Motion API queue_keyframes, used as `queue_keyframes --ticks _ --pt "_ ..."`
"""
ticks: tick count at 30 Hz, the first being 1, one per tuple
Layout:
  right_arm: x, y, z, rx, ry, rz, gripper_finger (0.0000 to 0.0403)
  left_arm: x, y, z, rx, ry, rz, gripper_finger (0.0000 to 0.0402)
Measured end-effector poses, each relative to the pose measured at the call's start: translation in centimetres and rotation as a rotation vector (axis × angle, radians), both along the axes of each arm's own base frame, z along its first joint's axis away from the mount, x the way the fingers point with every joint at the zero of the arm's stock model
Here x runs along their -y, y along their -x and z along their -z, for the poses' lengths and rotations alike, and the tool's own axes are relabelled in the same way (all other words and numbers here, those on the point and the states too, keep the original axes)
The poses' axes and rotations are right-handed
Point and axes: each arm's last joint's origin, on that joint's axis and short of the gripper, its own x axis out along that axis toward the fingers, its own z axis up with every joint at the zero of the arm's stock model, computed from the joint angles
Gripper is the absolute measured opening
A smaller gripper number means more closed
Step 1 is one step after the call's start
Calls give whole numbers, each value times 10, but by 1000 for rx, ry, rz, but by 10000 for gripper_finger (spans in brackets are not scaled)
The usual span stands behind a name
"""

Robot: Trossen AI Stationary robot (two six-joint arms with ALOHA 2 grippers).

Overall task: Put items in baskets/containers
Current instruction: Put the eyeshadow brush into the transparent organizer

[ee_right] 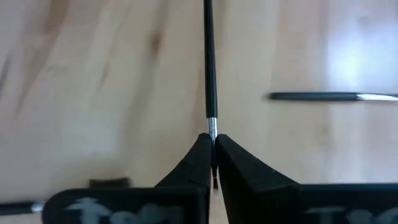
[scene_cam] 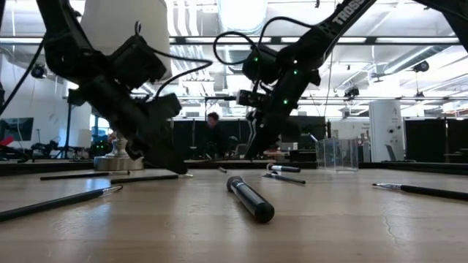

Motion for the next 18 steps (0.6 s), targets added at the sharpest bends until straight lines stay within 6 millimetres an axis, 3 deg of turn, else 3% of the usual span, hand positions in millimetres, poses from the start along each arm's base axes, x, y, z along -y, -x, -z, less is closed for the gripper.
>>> queue_keyframes --ticks 18 --pt "-31 -10 -14 -6 50 -101 13 -6 -30 -53 -77 -119 -17 86"
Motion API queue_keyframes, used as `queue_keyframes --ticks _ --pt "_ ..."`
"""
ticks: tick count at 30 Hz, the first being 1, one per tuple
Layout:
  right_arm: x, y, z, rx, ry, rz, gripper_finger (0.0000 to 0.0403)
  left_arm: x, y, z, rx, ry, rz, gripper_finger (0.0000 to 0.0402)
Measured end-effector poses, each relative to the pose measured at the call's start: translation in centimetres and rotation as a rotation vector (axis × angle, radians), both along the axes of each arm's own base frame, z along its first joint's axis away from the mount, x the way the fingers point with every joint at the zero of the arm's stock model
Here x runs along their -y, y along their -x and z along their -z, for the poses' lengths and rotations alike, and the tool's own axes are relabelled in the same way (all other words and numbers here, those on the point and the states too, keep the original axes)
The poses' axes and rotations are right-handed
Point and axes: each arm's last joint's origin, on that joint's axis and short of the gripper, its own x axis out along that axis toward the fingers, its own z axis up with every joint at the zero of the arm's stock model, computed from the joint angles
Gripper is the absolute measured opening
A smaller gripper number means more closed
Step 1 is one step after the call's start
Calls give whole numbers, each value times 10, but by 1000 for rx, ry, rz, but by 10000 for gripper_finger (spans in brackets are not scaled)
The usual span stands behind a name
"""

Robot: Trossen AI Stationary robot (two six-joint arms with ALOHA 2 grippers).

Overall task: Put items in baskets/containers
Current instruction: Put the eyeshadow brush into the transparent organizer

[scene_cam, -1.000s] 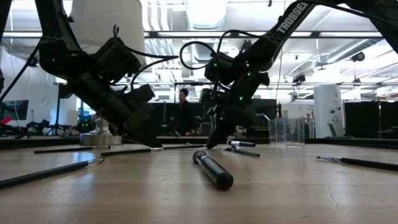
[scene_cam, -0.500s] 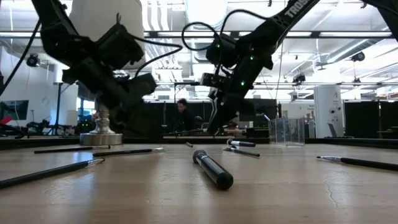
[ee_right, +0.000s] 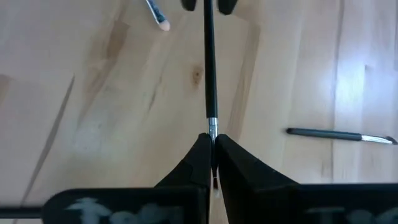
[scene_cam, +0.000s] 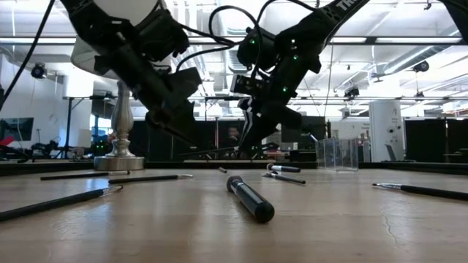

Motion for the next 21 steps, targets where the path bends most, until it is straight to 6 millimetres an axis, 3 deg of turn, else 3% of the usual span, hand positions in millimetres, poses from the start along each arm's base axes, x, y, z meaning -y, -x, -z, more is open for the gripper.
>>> queue_keyframes --ticks 21 --pt "-16 -11 -17 36 5 -47 13 1 2 2 -51 17 50 86"
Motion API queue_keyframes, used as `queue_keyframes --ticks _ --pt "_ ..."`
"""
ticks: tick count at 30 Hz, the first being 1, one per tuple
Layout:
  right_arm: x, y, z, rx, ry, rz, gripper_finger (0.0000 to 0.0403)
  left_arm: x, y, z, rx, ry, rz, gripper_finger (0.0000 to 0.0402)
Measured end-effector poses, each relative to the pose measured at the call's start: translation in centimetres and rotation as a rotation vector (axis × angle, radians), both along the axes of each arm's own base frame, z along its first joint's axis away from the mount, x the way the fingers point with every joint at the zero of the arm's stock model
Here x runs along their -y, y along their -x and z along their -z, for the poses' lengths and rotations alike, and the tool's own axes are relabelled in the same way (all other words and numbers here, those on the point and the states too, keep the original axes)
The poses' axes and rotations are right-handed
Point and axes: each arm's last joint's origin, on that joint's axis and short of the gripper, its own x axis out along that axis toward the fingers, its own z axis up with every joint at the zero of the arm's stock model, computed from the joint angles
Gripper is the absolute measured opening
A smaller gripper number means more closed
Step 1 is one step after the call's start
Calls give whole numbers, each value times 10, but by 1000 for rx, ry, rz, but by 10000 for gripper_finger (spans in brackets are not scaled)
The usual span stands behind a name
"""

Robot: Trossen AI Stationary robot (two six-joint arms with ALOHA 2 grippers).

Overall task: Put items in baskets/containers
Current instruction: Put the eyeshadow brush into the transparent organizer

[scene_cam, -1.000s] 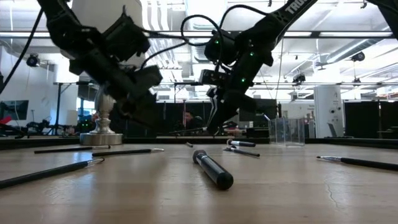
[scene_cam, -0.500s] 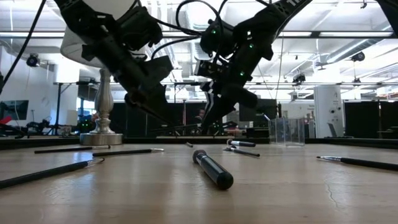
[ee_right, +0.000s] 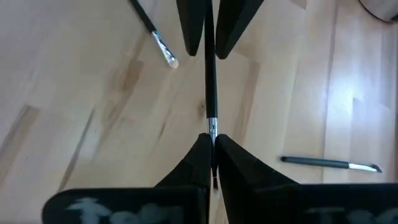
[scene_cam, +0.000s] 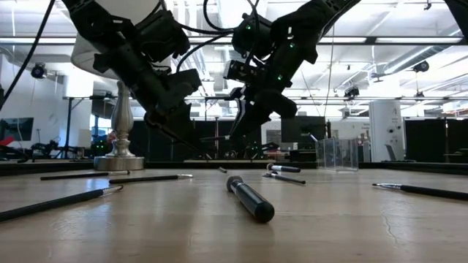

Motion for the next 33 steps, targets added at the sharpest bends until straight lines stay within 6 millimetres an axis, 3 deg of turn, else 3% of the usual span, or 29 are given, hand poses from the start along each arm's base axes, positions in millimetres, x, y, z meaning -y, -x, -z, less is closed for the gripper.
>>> queue_keyframes --ticks 5,10,13,20,27,30,33 --pt "-2 0 0 -4 -1 -5 13 0 2 2 -15 -3 9 70" --pt "-2 1 -1 -11 -9 7 13 1 2 2 -23 -20 40 14" --pt "-2 1 0 -14 -14 15 16 1 2 2 -22 -24 38 12" --pt "-4 7 -11 -20 -11 71 82 1 14 21 98 -32 4 11" --pt "-5 39 -46 32 43 137 127 1 34 36 286 -33 -36 10" --pt "-4 62 -46 148 37 167 110 1 37 33 388 -52 -40 10" --pt "-5 86 -34 320 -21 163 79 1 40 26 522 -86 -38 10"
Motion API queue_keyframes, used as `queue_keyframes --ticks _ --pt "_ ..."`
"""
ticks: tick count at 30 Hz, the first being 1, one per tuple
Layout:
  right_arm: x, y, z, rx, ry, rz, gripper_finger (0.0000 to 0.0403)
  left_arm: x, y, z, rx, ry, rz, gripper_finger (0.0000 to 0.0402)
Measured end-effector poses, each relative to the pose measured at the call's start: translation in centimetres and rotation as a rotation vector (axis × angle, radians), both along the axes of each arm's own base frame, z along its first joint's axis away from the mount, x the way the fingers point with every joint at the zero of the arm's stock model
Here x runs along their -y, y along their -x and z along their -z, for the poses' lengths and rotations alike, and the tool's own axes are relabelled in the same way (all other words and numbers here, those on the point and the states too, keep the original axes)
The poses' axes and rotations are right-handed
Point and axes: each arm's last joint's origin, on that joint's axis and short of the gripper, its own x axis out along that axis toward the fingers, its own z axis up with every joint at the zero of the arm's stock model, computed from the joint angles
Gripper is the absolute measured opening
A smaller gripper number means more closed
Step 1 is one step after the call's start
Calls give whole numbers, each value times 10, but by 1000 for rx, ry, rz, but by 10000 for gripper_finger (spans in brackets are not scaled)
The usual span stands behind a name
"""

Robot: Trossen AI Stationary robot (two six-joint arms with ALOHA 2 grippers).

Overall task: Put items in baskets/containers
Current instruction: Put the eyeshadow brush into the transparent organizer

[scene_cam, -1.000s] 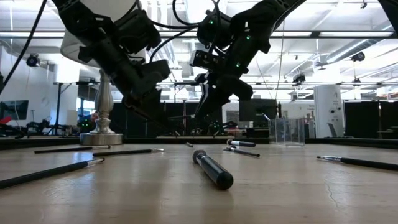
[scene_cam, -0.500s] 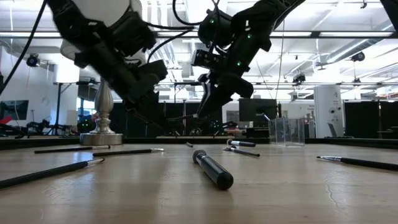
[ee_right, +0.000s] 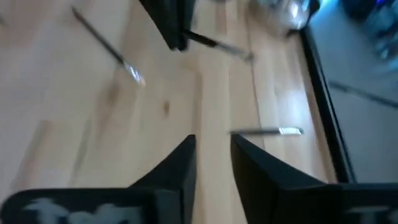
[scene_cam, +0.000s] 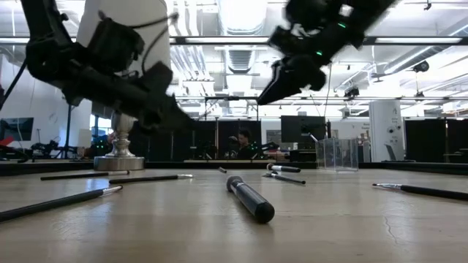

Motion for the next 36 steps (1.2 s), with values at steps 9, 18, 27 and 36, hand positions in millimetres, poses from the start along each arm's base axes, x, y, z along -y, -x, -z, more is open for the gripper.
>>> queue_keyframes --ticks 9,18,27,36 --pt "-7 40 19 685 -227 44 39 0 -16 -33 210 -90 24 10" --pt "-5 29 4 785 -348 69 136 1 -36 -51 267 -149 61 10" --pt "0 3 1 783 -379 72 193 0 -44 -49 259 -154 70 10" --pt "3 -18 1 778 -371 55 108 1 -44 -48 255 -154 77 10"
